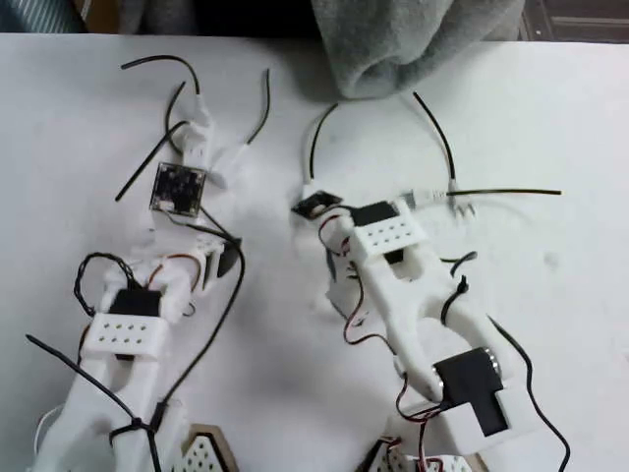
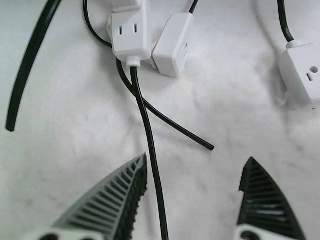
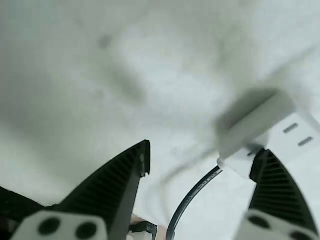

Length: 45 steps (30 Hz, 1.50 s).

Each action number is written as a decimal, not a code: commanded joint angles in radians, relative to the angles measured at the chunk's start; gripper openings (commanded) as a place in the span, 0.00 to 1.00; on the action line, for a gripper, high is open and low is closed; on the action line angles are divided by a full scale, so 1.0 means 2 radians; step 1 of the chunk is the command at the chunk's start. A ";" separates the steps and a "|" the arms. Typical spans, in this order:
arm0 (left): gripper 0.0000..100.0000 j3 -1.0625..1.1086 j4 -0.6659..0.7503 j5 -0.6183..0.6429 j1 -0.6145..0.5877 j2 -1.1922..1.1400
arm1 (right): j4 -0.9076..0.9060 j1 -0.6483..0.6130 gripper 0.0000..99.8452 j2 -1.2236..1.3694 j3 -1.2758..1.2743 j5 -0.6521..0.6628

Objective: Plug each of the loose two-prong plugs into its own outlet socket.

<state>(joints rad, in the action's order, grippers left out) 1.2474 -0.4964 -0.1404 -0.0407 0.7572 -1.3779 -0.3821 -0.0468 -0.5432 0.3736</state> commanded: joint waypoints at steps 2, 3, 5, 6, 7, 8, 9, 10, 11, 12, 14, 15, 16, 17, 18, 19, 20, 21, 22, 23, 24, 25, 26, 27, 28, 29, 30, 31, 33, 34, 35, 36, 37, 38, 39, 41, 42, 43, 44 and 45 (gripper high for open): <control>0.29 -0.002 0.012 0.001 0.005 0.012 | -0.005 0.033 0.32 -0.009 0.043 -0.003; 0.29 -0.002 0.012 0.001 0.005 0.012 | -0.007 0.041 0.32 -0.009 0.052 -0.003; 0.29 -0.002 0.012 0.001 0.005 0.012 | -0.016 0.056 0.32 -0.009 0.071 -0.003; 0.29 -0.002 0.012 0.001 0.005 0.012 | -0.021 0.061 0.32 -0.009 0.077 -0.003; 0.29 -0.002 0.012 0.001 0.005 0.012 | -0.023 0.064 0.32 -0.009 0.081 -0.003; 0.29 -0.002 0.012 0.001 0.005 0.012 | -0.025 0.067 0.32 -0.009 0.080 -0.003; 0.29 -0.002 0.012 0.001 0.005 0.012 | -0.026 0.069 0.32 -0.005 0.079 -0.003; 0.29 -0.002 0.012 0.001 0.005 0.012 | -0.025 0.070 0.32 -0.004 0.074 -0.003; 0.29 -0.002 0.012 0.001 0.005 0.012 | -0.023 0.073 0.32 -0.004 0.065 -0.003; 0.29 -0.002 0.012 0.001 0.005 0.012 | -0.017 0.073 0.32 -0.004 0.057 -0.003; 0.29 -0.002 0.012 0.001 0.005 0.012 | 0.003 0.076 0.32 -0.004 0.035 -0.003; 0.29 -0.002 0.012 0.001 0.005 0.012 | 0.018 0.078 0.32 -0.004 0.023 -0.003; 0.29 -0.002 0.012 0.001 0.005 0.012 | 0.033 0.079 0.32 -0.004 0.010 -0.003; 0.29 -0.002 0.012 0.001 0.005 0.012 | 0.048 0.082 0.32 -0.004 -0.005 -0.004; 0.29 -0.002 0.012 0.001 0.005 0.012 | 0.066 0.086 0.32 -0.004 -0.017 -0.005; 0.29 -0.002 0.012 0.001 0.005 0.012 | 0.082 0.089 0.32 -0.004 -0.028 -0.005; 0.29 -0.002 0.012 0.001 0.005 0.012 | 0.096 0.094 0.32 -0.004 -0.038 -0.007; 0.29 -0.002 0.012 0.001 0.005 0.012 | 0.109 0.100 0.32 -0.004 -0.044 -0.007; 0.29 -0.002 0.012 0.001 0.005 0.012 | 0.118 0.105 0.32 -0.004 -0.049 -0.007; 0.29 -0.002 0.012 0.001 0.005 0.012 | 0.122 0.110 0.31 -0.004 -0.051 -0.007; 0.29 -0.002 0.012 0.001 0.005 0.012 | 0.125 0.114 0.30 -0.004 -0.051 -0.007; 0.29 -0.002 0.012 0.001 0.005 0.012 | 0.125 0.116 0.28 -0.004 -0.051 -0.007; 0.29 -0.002 0.012 0.001 0.005 0.012 | 0.125 0.116 0.24 -0.005 -0.051 -0.007; 0.29 -0.002 0.012 0.001 0.005 0.012 | 0.125 0.115 0.21 -0.005 -0.051 -0.007; 0.29 -0.002 0.012 0.001 0.004 0.012 | 0.128 0.114 0.17 -0.005 -0.051 -0.007; 0.29 -0.002 0.012 0.001 0.004 0.012 | 0.135 0.112 0.14 -0.004 -0.051 -0.007; 0.29 -0.002 0.012 0.001 0.003 0.012 | 0.143 0.110 0.12 -0.004 -0.052 -0.007; 0.29 -0.002 0.012 0.001 0.003 0.012 | 0.153 0.109 0.10 -0.004 -0.054 -0.007; 0.29 -0.002 0.012 0.001 0.003 0.012 | 0.171 0.108 0.10 -0.004 -0.054 -0.013; 0.29 -0.002 0.012 0.001 0.003 0.012 | 0.181 0.108 0.10 -0.004 -0.053 -0.027; 0.29 -0.002 0.012 0.001 0.003 0.012 | 0.191 0.108 0.09 -0.004 -0.052 -0.045; 0.29 -0.002 0.012 0.001 0.003 0.012 | 0.201 0.107 0.09 -0.004 -0.051 -0.064; 0.29 -0.002 0.012 0.001 0.003 0.012 | 0.210 0.102 0.10 -0.005 -0.048 -0.084; 0.29 -0.002 0.012 0.001 0.003 0.012 | 0.216 0.093 0.10 -0.005 -0.044 -0.101; 0.29 -0.002 0.012 0.001 0.003 0.012 | 0.219 0.082 0.10 -0.004 -0.038 -0.117; 0.29 -0.002 0.012 0.001 0.003 0.012 | 0.221 0.056 0.10 -0.004 -0.021 -0.159; 0.29 -0.002 0.012 0.001 0.003 0.012 | 0.221 0.041 0.10 -0.004 -0.012 -0.182; 0.29 -0.002 0.012 0.001 0.003 0.012 | 0.224 0.028 0.10 -0.004 -0.002 -0.200; 0.29 -0.002 0.012 0.001 0.003 0.012 | 0.231 0.016 0.10 -0.004 0.005 -0.217; 0.29 -0.002 0.012 0.001 0.003 0.012 | 0.236 0.006 0.10 -0.004 0.010 -0.232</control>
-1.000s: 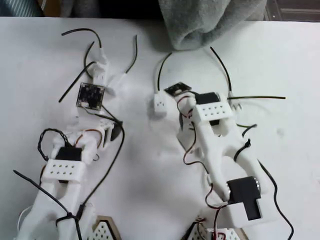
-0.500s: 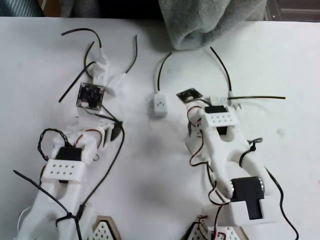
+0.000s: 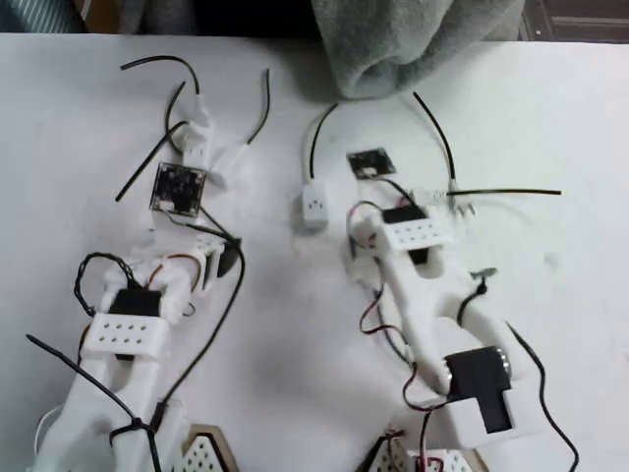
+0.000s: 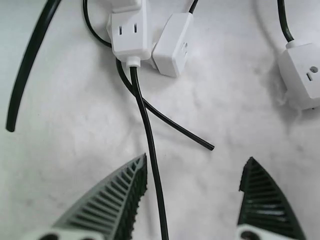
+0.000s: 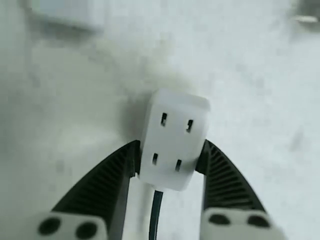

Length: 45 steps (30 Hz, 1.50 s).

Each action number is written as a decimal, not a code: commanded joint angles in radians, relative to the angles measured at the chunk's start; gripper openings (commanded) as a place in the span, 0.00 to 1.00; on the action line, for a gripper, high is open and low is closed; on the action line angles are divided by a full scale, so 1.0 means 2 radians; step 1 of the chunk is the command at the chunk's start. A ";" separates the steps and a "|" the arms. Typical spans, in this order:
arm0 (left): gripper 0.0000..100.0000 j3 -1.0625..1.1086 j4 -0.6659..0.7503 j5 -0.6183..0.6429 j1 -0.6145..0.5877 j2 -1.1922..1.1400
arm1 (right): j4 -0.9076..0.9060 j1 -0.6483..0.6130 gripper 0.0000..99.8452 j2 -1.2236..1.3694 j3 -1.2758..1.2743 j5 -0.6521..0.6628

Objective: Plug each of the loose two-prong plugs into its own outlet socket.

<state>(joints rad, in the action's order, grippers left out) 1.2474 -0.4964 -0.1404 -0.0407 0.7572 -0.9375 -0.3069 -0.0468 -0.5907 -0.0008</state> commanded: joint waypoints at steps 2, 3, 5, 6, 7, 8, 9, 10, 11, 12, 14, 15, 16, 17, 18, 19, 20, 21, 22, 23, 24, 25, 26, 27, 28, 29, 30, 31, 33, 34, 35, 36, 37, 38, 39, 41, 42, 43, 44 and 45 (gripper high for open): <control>0.29 -0.002 0.012 0.001 0.003 0.012 | 0.025 -0.051 0.10 -0.004 0.037 -0.081; 0.29 -0.002 0.012 0.001 0.003 0.012 | 0.030 -0.058 0.10 -0.004 0.037 -0.100; 0.29 -0.002 0.012 0.001 0.003 0.012 | 0.039 -0.067 0.10 -0.003 0.036 -0.137; 0.29 -0.002 0.012 0.001 0.003 0.012 | 0.040 -0.069 0.10 -0.003 0.035 -0.155; 0.29 -0.002 0.012 0.001 0.003 0.012 | 0.040 -0.069 0.10 -0.003 0.035 -0.173; 0.29 -0.002 0.012 0.001 0.003 0.012 | 0.040 -0.069 0.10 -0.003 0.035 -0.194; 0.29 -0.002 0.012 0.001 0.003 0.012 | 0.039 -0.072 0.10 -0.003 0.035 -0.221; 0.29 -0.002 0.012 0.001 0.003 0.012 | 0.038 -0.076 0.10 -0.003 0.035 -0.249; 0.29 -0.002 0.012 0.001 0.003 0.012 | 0.036 -0.082 0.10 -0.003 0.035 -0.275; 0.29 -0.002 0.012 0.001 0.003 0.012 | 0.036 -0.092 0.10 -0.003 0.032 -0.295; 0.29 -0.002 0.012 0.002 0.003 0.012 | 0.040 -0.113 0.10 0.007 0.025 -0.327; 0.29 -0.002 0.012 0.002 0.003 0.012 | 0.040 -0.123 0.10 0.017 0.025 -0.336; 0.29 -0.002 0.012 0.002 0.003 0.012 | 0.043 -0.132 0.10 0.031 0.025 -0.345; 0.29 -0.002 0.012 0.002 0.003 0.012 | 0.053 -0.140 0.10 0.046 0.025 -0.352; 0.29 -0.002 0.012 0.002 0.004 0.012 | 0.065 -0.148 0.10 0.063 0.025 -0.357; 0.29 -0.002 0.013 0.002 0.004 0.012 | 0.072 -0.154 0.11 0.079 0.026 -0.361; 0.29 -0.002 0.018 0.002 0.004 0.012 | 0.072 -0.158 0.13 0.089 0.031 -0.363; 0.29 -0.002 0.021 0.003 0.004 0.011 | 0.061 -0.162 0.16 0.095 0.046 -0.362; 0.29 -0.002 0.021 0.003 0.004 0.011 | 0.040 -0.166 0.21 0.099 0.063 -0.361; 0.29 -0.002 0.021 0.004 0.003 0.011 | 0.023 -0.170 0.27 0.102 0.073 -0.361; 0.29 -0.002 0.021 0.005 0.003 0.011 | 0.010 -0.173 0.33 0.102 0.080 -0.361; 0.29 -0.002 0.022 0.005 0.003 0.011 | 0.000 -0.174 0.39 0.102 0.086 -0.361; 0.29 -0.002 0.022 0.005 0.003 0.011 | -0.007 -0.171 0.43 0.102 0.090 -0.361; 0.29 -0.002 0.022 0.005 0.003 0.011 | -0.015 -0.170 0.44 0.099 0.094 -0.360; 0.29 -0.002 0.022 0.005 0.003 0.011 | -0.023 -0.165 0.44 0.093 0.098 -0.350; 0.29 -0.002 0.022 0.005 0.003 0.011 | -0.033 -0.158 0.44 0.086 0.102 -0.335; 0.29 -0.002 0.021 0.005 0.003 0.011 | -0.043 -0.148 0.43 0.076 0.107 -0.325; 0.29 -0.002 0.021 0.005 0.003 0.011 | -0.053 -0.135 0.42 0.063 0.113 -0.314; 0.29 -0.002 0.021 0.005 0.003 0.011 | -0.076 -0.109 0.42 0.030 0.124 -0.298; 0.29 -0.002 0.021 0.005 0.003 0.011 | -0.089 -0.094 0.42 0.010 0.130 -0.290; 0.29 -0.002 0.021 0.005 0.003 0.011 | -0.101 -0.078 0.42 -0.012 0.137 -0.279; 0.29 -0.002 0.021 0.005 0.003 0.011 | -0.110 -0.061 0.42 -0.035 0.144 -0.266; 0.29 -0.002 0.021 0.005 0.003 0.011 | -0.118 -0.043 0.42 -0.058 0.153 -0.251; 0.29 -0.002 0.021 0.005 0.003 0.011 | -0.124 -0.025 0.42 -0.082 0.162 -0.231; 0.29 -0.002 0.021 0.005 0.003 0.011 | -0.126 -0.004 0.42 -0.107 0.172 -0.206; 0.29 -0.002 0.021 0.005 0.003 0.011 | -0.123 0.043 0.42 -0.148 0.193 -0.152; 0.29 -0.002 0.020 0.005 0.003 0.011 | -0.122 0.067 0.42 -0.165 0.203 -0.124; 0.29 -0.002 0.020 0.005 0.003 0.011 | -0.114 0.092 0.42 -0.176 0.211 -0.097; 0.29 -0.002 0.020 0.005 0.004 0.012 | -0.104 0.114 0.42 -0.181 0.219 -0.069; 0.29 -0.002 0.019 0.005 0.004 0.012 | -0.093 0.133 0.42 -0.179 0.226 -0.040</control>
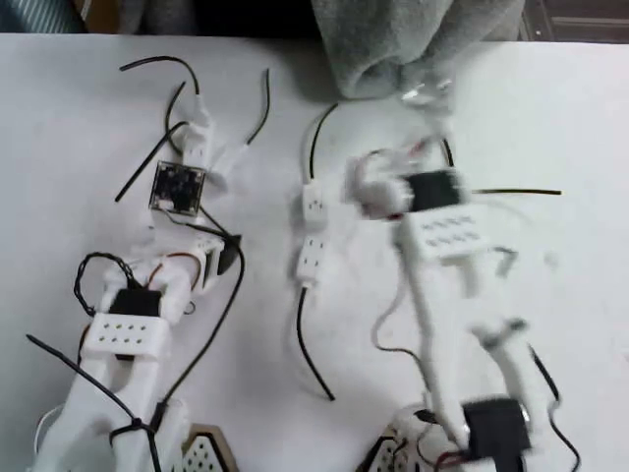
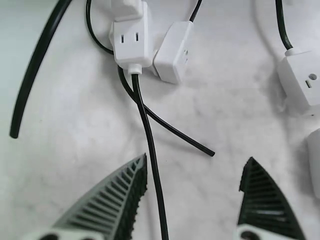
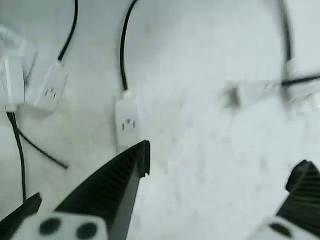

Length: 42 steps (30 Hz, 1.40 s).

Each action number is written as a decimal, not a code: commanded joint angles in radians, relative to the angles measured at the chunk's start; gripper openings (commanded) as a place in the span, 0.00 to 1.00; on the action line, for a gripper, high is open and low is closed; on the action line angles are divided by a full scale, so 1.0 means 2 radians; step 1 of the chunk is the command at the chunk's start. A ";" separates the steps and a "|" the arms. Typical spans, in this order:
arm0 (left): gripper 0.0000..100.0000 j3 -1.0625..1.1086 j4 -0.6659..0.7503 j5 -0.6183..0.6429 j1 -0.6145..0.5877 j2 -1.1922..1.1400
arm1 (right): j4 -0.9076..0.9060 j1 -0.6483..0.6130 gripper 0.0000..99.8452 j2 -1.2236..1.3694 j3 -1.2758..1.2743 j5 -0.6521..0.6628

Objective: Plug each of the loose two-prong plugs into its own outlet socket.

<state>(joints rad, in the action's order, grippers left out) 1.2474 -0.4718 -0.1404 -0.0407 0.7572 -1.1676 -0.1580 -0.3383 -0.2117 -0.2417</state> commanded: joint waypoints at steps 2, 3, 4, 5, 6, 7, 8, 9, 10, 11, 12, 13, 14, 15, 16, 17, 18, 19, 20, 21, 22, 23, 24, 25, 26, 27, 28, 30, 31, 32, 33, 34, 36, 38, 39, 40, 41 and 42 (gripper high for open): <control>0.29 -0.002 0.007 0.005 0.004 0.013 | 0.043 0.090 0.41 -0.017 0.041 0.128; 0.29 -0.002 0.007 0.005 0.004 0.013 | 0.053 0.099 0.40 -0.002 0.041 0.149; 0.29 -0.002 0.007 0.005 0.004 0.013 | 0.059 0.104 0.38 0.018 0.043 0.166; 0.29 -0.002 0.007 0.005 0.004 0.013 | 0.066 0.106 0.36 0.041 0.046 0.183; 0.29 -0.002 0.007 0.005 0.004 0.012 | 0.069 0.106 0.33 0.068 0.052 0.203; 0.29 -0.002 0.008 0.005 0.004 0.012 | 0.072 0.106 0.31 0.098 0.062 0.226; 0.29 -0.002 0.008 0.005 0.003 0.012 | 0.074 0.106 0.30 0.129 0.075 0.245; 0.29 -0.002 0.008 0.005 0.003 0.012 | 0.074 0.106 0.30 0.164 0.094 0.264; 0.29 -0.002 0.008 0.005 0.003 0.012 | 0.072 0.105 0.30 0.201 0.115 0.282; 0.29 -0.002 0.008 0.005 0.003 0.012 | 0.072 0.106 0.30 0.237 0.138 0.298; 0.29 -0.002 0.008 0.005 0.003 0.012 | 0.072 0.108 0.30 0.274 0.164 0.316; 0.29 -0.002 0.008 0.005 0.003 0.012 | 0.072 0.112 0.30 0.310 0.189 0.333; 0.29 -0.002 0.008 0.005 0.003 0.012 | 0.074 0.119 0.30 0.346 0.216 0.345; 0.29 -0.002 0.008 0.005 0.003 0.012 | 0.076 0.127 0.30 0.380 0.245 0.349; 0.29 -0.002 0.008 0.005 0.003 0.012 | 0.076 0.135 0.30 0.415 0.277 0.351; 0.29 -0.002 0.008 0.005 0.003 0.011 | 0.075 0.143 0.30 0.448 0.307 0.351; 0.29 -0.002 0.009 0.005 0.003 0.011 | 0.072 0.152 0.30 0.481 0.338 0.351; 0.29 -0.002 0.009 0.005 0.003 0.011 | 0.071 0.157 0.30 0.511 0.365 0.351; 0.29 -0.002 0.010 0.005 0.003 0.011 | 0.066 0.162 0.30 0.538 0.394 0.351; 0.29 -0.002 0.010 0.005 0.003 0.011 | 0.058 0.166 0.30 0.564 0.422 0.352; 0.29 -0.002 0.010 0.005 0.003 0.011 | 0.046 0.168 0.30 0.587 0.451 0.353; 0.29 -0.002 0.010 0.005 0.003 0.011 | 0.032 0.169 0.30 0.608 0.479 0.353; 0.29 -0.002 0.010 0.005 0.003 0.011 | 0.016 0.170 0.30 0.626 0.506 0.353; 0.29 -0.002 0.010 0.005 0.003 0.011 | -0.003 0.170 0.30 0.642 0.532 0.354; 0.29 -0.002 0.010 0.005 0.003 0.011 | -0.023 0.169 0.30 0.656 0.556 0.354; 0.29 -0.002 0.010 0.005 0.003 0.011 | -0.044 0.167 0.30 0.669 0.580 0.354; 0.29 -0.002 0.010 0.005 0.003 0.011 | -0.063 0.166 0.30 0.682 0.601 0.354; 0.29 -0.002 0.010 0.005 0.003 0.011 | -0.101 0.161 0.29 0.703 0.641 0.353; 0.29 -0.002 0.010 0.005 0.003 0.011 | -0.117 0.158 0.26 0.712 0.657 0.354; 0.29 -0.002 0.010 0.005 0.003 0.011 | -0.131 0.157 0.23 0.721 0.672 0.354; 0.29 -0.002 0.010 0.005 0.003 0.011 | -0.144 0.155 0.20 0.728 0.686 0.354; 0.29 -0.002 0.010 0.005 0.003 0.011 | -0.155 0.152 0.17 0.736 0.700 0.354; 0.29 -0.002 0.010 0.005 0.003 0.011 | -0.175 0.149 0.15 0.749 0.722 0.354; 0.29 -0.002 0.010 0.005 0.003 0.011 | -0.187 0.142 0.15 0.761 0.739 0.354; 0.29 -0.002 0.010 0.005 0.003 0.011 | -0.191 0.141 0.15 0.766 0.745 0.351; 0.29 -0.002 0.010 0.005 0.003 0.011 | -0.191 0.139 0.15 0.772 0.748 0.351; 0.29 -0.002 0.010 0.005 0.003 0.011 | -0.191 0.137 0.14 0.778 0.752 0.350; 0.29 -0.002 0.010 0.005 0.003 0.011 | -0.190 0.135 0.12 0.783 0.753 0.350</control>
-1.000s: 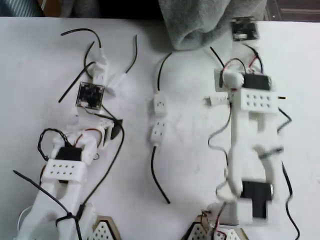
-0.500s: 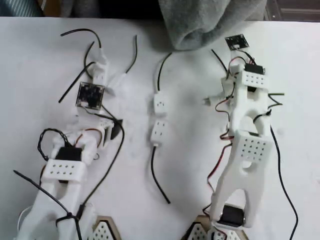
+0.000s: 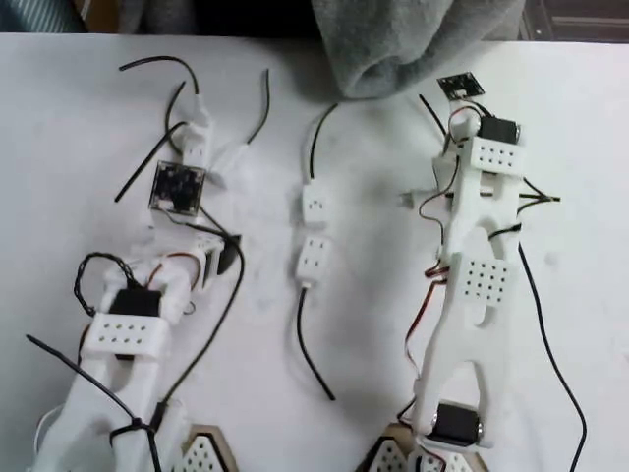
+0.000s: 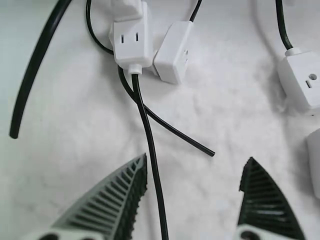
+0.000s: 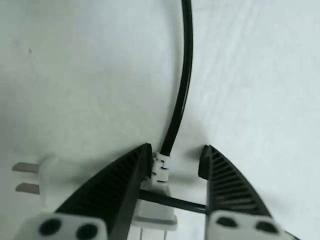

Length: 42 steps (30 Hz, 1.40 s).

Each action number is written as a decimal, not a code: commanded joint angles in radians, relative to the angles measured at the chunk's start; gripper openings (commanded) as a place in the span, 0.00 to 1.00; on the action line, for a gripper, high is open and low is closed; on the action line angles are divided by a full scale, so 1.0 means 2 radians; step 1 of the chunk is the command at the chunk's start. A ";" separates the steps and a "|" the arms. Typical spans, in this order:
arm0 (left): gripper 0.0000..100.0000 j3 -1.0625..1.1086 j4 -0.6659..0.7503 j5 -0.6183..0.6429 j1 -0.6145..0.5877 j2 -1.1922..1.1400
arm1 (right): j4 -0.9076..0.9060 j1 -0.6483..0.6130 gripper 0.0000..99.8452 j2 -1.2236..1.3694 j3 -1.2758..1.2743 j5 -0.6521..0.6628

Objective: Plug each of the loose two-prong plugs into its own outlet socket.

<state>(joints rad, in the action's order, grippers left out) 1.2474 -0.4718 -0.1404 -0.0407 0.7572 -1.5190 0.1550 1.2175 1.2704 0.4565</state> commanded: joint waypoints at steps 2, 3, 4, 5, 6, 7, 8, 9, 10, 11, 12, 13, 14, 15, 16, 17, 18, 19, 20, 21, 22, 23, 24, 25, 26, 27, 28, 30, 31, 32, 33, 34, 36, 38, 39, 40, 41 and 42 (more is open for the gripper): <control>0.29 -0.002 0.010 0.005 0.003 0.011 | -0.013 -0.023 0.06 0.012 0.012 -0.007; 0.29 -0.002 0.010 0.005 0.003 0.011 | -0.013 -0.023 0.03 0.013 0.012 -0.022; 0.29 -0.002 0.010 0.005 0.003 0.011 | -0.013 -0.021 0.01 0.013 0.015 -0.039; 0.29 -0.002 0.010 0.005 0.003 0.011 | -0.013 -0.020 0.02 0.013 0.018 -0.050; 0.29 -0.002 0.010 0.005 0.003 0.011 | -0.015 -0.020 0.03 0.012 0.027 -0.057; 0.29 -0.002 0.010 0.005 0.003 0.011 | -0.020 -0.021 0.02 0.012 0.041 -0.058; 0.29 -0.002 0.010 0.005 0.003 0.011 | -0.030 -0.023 0.02 0.011 0.061 -0.057; 0.29 -0.002 0.010 0.005 0.003 0.011 | -0.043 -0.023 0.02 0.009 0.083 -0.057; 0.29 -0.002 0.010 0.005 0.003 0.011 | -0.056 -0.025 0.02 0.006 0.108 -0.057; 0.29 -0.002 0.010 0.005 0.003 0.011 | -0.069 -0.029 0.02 0.002 0.133 -0.056; 0.29 -0.002 0.010 0.005 0.003 0.011 | -0.082 -0.033 0.02 -0.003 0.161 -0.056; 0.29 -0.002 0.010 0.005 0.003 0.011 | -0.096 -0.036 0.02 -0.010 0.187 -0.056; 0.29 -0.002 0.010 0.005 0.003 0.011 | -0.100 -0.043 0.02 -0.017 0.203 -0.055; 0.29 -0.002 0.010 0.005 0.003 0.011 | -0.099 -0.045 0.02 -0.032 0.201 -0.055; 0.29 -0.002 0.010 0.005 0.003 0.011 | -0.099 -0.048 0.02 -0.052 0.194 -0.055; 0.29 -0.002 0.010 0.005 0.003 0.011 | -0.098 -0.053 0.02 -0.071 0.183 -0.055; 0.29 -0.002 0.010 0.005 0.003 0.011 | -0.098 -0.059 0.02 -0.089 0.176 -0.055; 0.29 -0.002 0.010 0.005 0.003 0.011 | -0.097 -0.063 0.02 -0.107 0.173 -0.054; 0.29 -0.002 0.010 0.005 0.002 0.011 | -0.096 -0.067 0.02 -0.123 0.173 -0.054; 0.29 -0.002 0.010 0.005 0.002 0.011 | -0.092 -0.072 0.02 -0.138 0.173 -0.054; 0.29 -0.002 0.010 0.005 0.002 0.011 | -0.086 -0.076 0.02 -0.155 0.173 -0.051; 0.29 -0.002 0.010 0.005 0.002 0.011 | -0.079 -0.079 0.02 -0.168 0.173 -0.040; 0.29 -0.002 0.010 0.005 0.002 0.011 | -0.071 -0.083 0.02 -0.183 0.173 -0.021; 0.29 -0.002 0.010 0.005 0.002 0.011 | -0.063 -0.086 0.02 -0.197 0.173 0.001; 0.29 -0.002 0.010 0.005 0.002 0.011 | -0.054 -0.087 0.02 -0.211 0.173 0.018; 0.29 -0.002 0.010 0.005 0.002 0.011 | -0.046 -0.088 0.02 -0.225 0.173 0.031; 0.29 -0.002 0.010 0.005 0.002 0.011 | -0.038 -0.089 0.02 -0.240 0.173 0.041; 0.29 -0.002 0.010 0.005 0.002 0.011 | -0.033 -0.089 0.02 -0.271 0.173 0.048; 0.29 -0.002 0.010 0.005 0.002 0.011 | -0.036 -0.092 0.02 -0.287 0.173 0.048; 0.29 -0.002 0.010 0.005 0.002 0.012 | -0.045 -0.100 0.02 -0.303 0.171 0.048; 0.29 -0.002 0.010 0.005 0.001 0.013 | -0.061 -0.109 0.02 -0.317 0.168 0.048; 0.29 -0.002 0.010 0.005 0.000 0.013 | -0.084 -0.123 0.02 -0.328 0.168 0.048; 0.29 -0.005 0.011 0.006 -0.013 0.014 | -0.105 -0.152 0.02 -0.344 0.155 0.048; 0.29 -0.005 0.018 0.021 -0.036 0.015 | -0.104 -0.169 0.02 -0.361 0.122 0.040; 0.29 -0.006 0.021 0.036 -0.050 0.015 | -0.104 -0.178 0.02 -0.371 0.101 0.034; 0.29 -0.012 0.020 0.048 -0.066 0.015 | -0.104 -0.191 0.02 -0.379 0.079 0.027; 0.29 -0.021 0.014 0.058 -0.086 0.015 | -0.104 -0.204 0.02 -0.387 0.051 0.021; 0.29 -0.029 0.005 0.068 -0.109 0.015 | -0.104 -0.220 0.02 -0.395 0.021 0.014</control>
<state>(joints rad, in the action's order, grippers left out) 1.2474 -0.4549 -0.0591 -0.1603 0.7572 -1.7200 -0.2102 0.5163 1.4254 0.5209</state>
